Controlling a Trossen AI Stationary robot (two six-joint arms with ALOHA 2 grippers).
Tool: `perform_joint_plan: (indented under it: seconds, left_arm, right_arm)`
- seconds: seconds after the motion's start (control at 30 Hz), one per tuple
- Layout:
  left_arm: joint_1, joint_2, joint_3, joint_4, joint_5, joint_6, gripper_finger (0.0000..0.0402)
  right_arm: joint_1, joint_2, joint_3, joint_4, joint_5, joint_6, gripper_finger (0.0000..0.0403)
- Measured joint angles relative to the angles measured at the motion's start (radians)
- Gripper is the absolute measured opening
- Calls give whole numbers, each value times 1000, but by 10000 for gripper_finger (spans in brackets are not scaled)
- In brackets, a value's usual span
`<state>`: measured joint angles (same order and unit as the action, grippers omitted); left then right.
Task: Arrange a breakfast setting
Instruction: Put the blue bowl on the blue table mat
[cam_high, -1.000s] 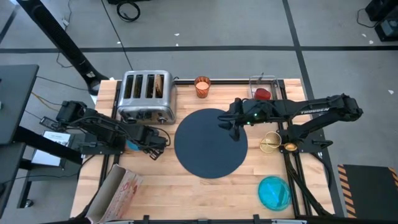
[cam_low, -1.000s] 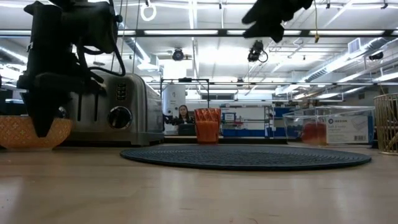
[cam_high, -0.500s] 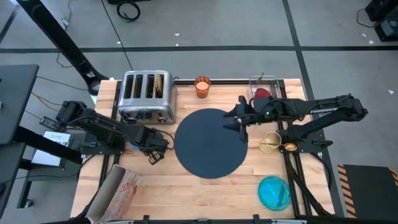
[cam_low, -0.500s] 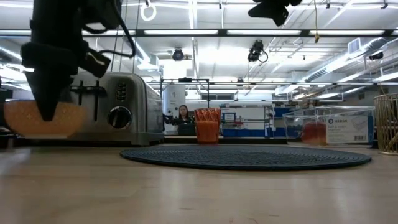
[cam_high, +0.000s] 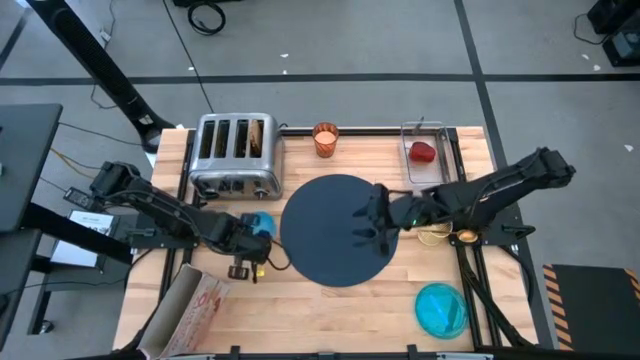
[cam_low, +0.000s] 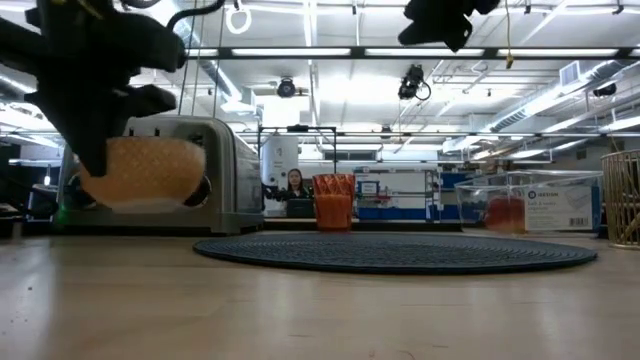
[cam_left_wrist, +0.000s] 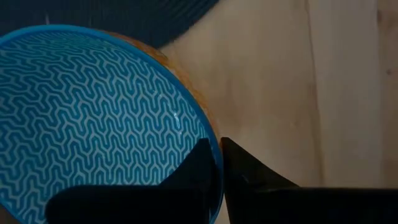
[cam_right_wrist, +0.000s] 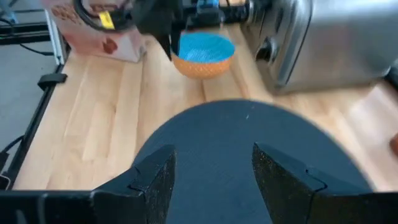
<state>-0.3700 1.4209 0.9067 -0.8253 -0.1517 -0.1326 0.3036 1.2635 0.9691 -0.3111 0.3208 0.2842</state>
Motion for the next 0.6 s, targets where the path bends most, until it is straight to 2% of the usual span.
perform_joint_plan:
  seconds: [0.3, 0.47, 0.6]
  left_arm:
    - [102, 23, 97, 48, -5, 295, 21]
    - [140, 137, 227, 45, -7, 401, 21]
    - [165, 240, 335, 55, -11, 461, 21]
  right_arm:
    - [85, 146, 0, -79, 21, 208, 217]
    - [93, 197, 0, -101, 42, 290, 218]
    - [88, 185, 0, -167, 17, 337, 218]
